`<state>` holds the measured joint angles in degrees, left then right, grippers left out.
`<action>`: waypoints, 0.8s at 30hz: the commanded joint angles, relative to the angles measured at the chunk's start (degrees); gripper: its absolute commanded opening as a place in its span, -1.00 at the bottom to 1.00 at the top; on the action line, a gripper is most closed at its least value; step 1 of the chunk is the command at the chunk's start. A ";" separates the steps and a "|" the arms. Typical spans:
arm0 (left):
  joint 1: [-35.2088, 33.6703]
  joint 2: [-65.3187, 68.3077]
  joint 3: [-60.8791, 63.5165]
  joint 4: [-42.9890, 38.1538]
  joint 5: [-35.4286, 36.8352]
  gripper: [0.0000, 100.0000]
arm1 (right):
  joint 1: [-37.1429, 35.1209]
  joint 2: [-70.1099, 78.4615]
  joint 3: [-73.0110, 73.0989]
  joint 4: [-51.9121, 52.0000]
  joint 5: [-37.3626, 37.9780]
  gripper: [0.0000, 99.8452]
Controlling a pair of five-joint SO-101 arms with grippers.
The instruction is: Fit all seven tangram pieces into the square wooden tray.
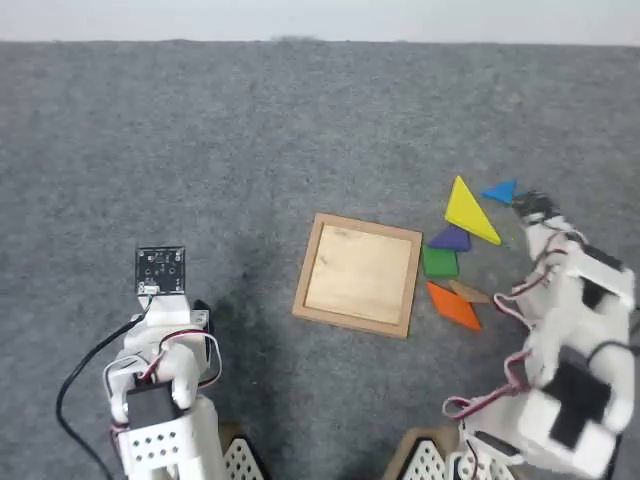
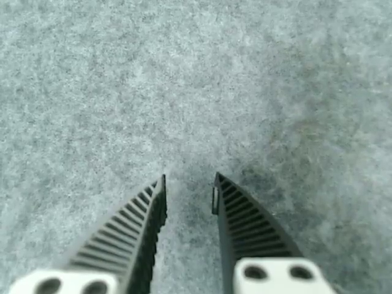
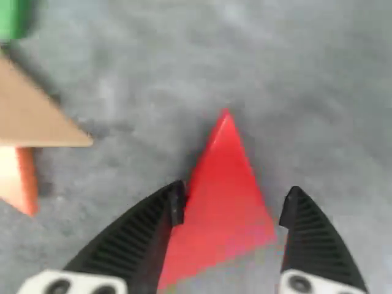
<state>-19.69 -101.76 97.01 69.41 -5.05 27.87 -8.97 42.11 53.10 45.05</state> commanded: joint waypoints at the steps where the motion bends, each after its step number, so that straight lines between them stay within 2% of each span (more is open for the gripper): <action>1: -0.18 0.18 -0.48 0.35 -0.62 -0.76 | 1.27 -12.53 -0.44 8.40 -4.40 -0.44; 6: -0.18 0.18 -0.48 0.35 -0.62 -0.76 | 2.77 -15.87 2.99 8.31 -4.75 -0.44; 12: -0.18 0.18 -0.48 0.35 -0.62 -0.76 | 6.64 -7.43 4.48 1.10 -4.57 -0.44; 19: -0.18 0.18 -0.48 0.35 -0.62 -0.76 | 6.55 4.00 1.76 -1.89 -2.99 -0.44; 24: -0.18 0.18 -0.48 0.35 -0.62 -0.76 | 4.00 4.88 4.22 -4.44 -1.76 -0.44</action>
<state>-19.69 -101.76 97.01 69.41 -5.05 33.32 -6.07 44.48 51.34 42.15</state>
